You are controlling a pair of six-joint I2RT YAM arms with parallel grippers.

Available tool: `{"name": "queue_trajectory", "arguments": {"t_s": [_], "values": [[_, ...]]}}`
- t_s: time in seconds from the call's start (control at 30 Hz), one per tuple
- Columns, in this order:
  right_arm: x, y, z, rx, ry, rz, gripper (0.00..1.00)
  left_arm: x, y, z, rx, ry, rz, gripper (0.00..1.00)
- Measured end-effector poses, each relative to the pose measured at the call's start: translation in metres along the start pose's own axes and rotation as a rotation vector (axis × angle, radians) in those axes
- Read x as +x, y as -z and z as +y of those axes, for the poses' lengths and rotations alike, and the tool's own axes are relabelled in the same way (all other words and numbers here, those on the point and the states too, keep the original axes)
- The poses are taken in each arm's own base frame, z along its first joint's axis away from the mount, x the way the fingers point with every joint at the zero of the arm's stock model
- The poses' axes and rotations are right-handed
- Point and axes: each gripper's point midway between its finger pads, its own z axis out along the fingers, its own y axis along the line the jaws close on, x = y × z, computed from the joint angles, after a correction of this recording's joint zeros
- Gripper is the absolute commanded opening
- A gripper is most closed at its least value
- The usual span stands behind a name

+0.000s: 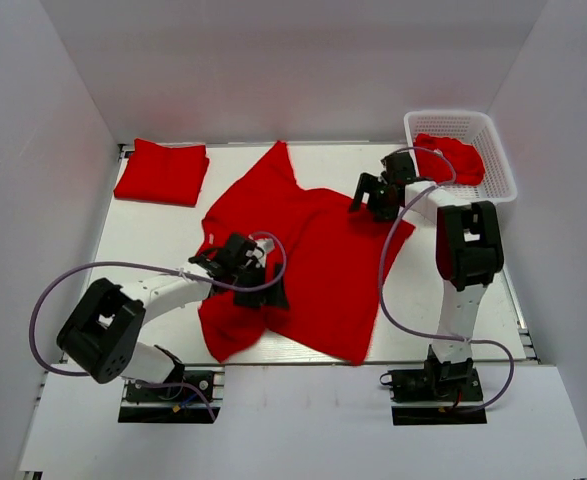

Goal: Fold and stack the t-shirts
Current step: Flatten out the tshirt

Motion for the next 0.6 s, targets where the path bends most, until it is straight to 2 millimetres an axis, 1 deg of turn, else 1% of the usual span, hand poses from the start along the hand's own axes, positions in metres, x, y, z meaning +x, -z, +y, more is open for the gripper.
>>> {"name": "queue_trajectory", "arguments": {"t_s": [0.03,0.07,0.13,0.17,0.23,0.33,0.37,0.43,0.47,0.53,0.6], "values": [[-0.01,-0.006,0.004,-0.016,0.019,-0.014,0.89,0.014,0.002,-0.011,0.038,-0.029,0.054,1.0],[-0.017,-0.011,0.008,-0.034,0.036,-0.026,0.89,0.023,0.004,-0.02,0.071,-0.056,0.095,1.0],[-0.028,-0.017,0.014,-0.064,0.079,-0.04,0.89,0.028,0.01,-0.032,0.104,-0.106,0.137,1.0],[-0.03,-0.018,0.017,-0.076,0.099,-0.042,0.89,0.024,0.013,-0.039,0.111,-0.133,0.14,1.0],[-0.032,-0.018,0.02,-0.089,0.154,-0.043,0.89,-0.002,0.018,-0.052,0.105,-0.189,0.092,1.0],[-0.036,-0.01,0.022,-0.077,0.237,-0.064,0.89,-0.061,0.023,-0.068,0.051,-0.236,-0.053,1.0],[-0.037,-0.004,0.023,-0.066,0.252,-0.079,0.89,-0.08,0.024,-0.068,0.019,-0.241,-0.104,1.0],[-0.035,0.014,0.023,-0.039,0.267,-0.107,0.89,-0.117,0.026,-0.063,-0.064,-0.233,-0.192,1.0],[-0.031,0.027,0.023,-0.029,0.266,-0.123,0.89,-0.134,0.026,-0.059,-0.105,-0.223,-0.229,1.0],[-0.02,0.053,0.024,-0.03,0.25,-0.158,0.89,-0.165,0.023,-0.045,-0.197,-0.197,-0.282,1.0],[-0.006,0.072,0.022,-0.036,0.226,-0.181,0.89,-0.19,0.016,-0.025,-0.283,-0.166,-0.313,1.0]]}}
